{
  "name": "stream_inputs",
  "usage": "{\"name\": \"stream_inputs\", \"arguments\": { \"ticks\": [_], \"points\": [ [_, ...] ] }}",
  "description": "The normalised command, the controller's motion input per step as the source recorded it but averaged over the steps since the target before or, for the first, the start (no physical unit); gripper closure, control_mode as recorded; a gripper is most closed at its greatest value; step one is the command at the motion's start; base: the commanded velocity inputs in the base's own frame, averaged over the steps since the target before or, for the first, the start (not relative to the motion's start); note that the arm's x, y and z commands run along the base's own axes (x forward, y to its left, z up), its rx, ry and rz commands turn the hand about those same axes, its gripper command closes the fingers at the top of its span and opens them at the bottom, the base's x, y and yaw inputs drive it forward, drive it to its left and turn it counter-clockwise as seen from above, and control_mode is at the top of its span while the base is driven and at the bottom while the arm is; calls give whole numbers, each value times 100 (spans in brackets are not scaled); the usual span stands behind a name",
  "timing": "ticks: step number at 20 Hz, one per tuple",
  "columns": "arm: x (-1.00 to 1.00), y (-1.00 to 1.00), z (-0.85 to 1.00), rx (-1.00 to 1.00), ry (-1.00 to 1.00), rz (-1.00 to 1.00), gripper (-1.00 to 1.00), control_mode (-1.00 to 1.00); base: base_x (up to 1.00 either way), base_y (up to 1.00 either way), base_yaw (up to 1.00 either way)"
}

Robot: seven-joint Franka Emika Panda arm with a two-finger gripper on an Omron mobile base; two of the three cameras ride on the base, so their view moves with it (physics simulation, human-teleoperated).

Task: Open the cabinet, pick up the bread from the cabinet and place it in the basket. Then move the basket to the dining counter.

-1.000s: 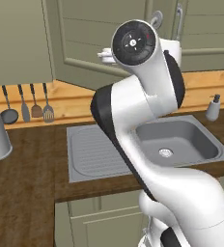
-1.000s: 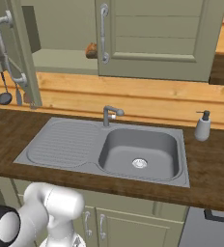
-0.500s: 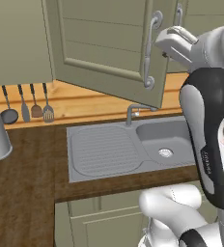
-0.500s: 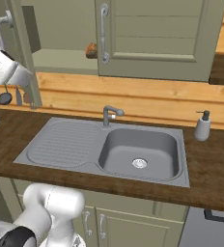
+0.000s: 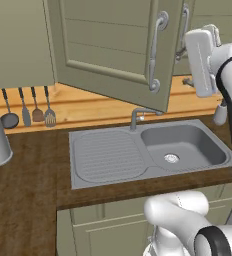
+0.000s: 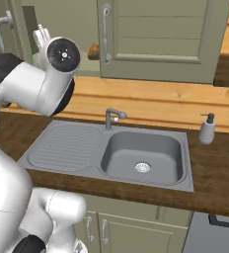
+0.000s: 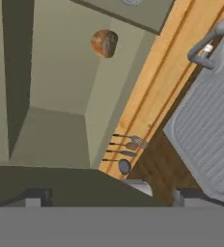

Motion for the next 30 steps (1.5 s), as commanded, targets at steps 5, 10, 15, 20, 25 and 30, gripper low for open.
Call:
{"name": "stream_inputs", "arguments": {
  "ticks": [5,10,15,20,25,30],
  "points": [
    [75,17,0,26,42,24,-100,-100,0,0,0],
    [5,74,1,5,21,22,-100,-100,0,0,0],
    [-70,99,18,9,3,26,-100,-100,0,0,0],
    [-84,100,3,2,-2,17,-100,-100,0,0,0],
    [-21,96,-18,0,4,5,-100,-100,0,0,0],
    [4,93,-30,-1,8,0,-100,-100,0,0,0]
  ]
}}
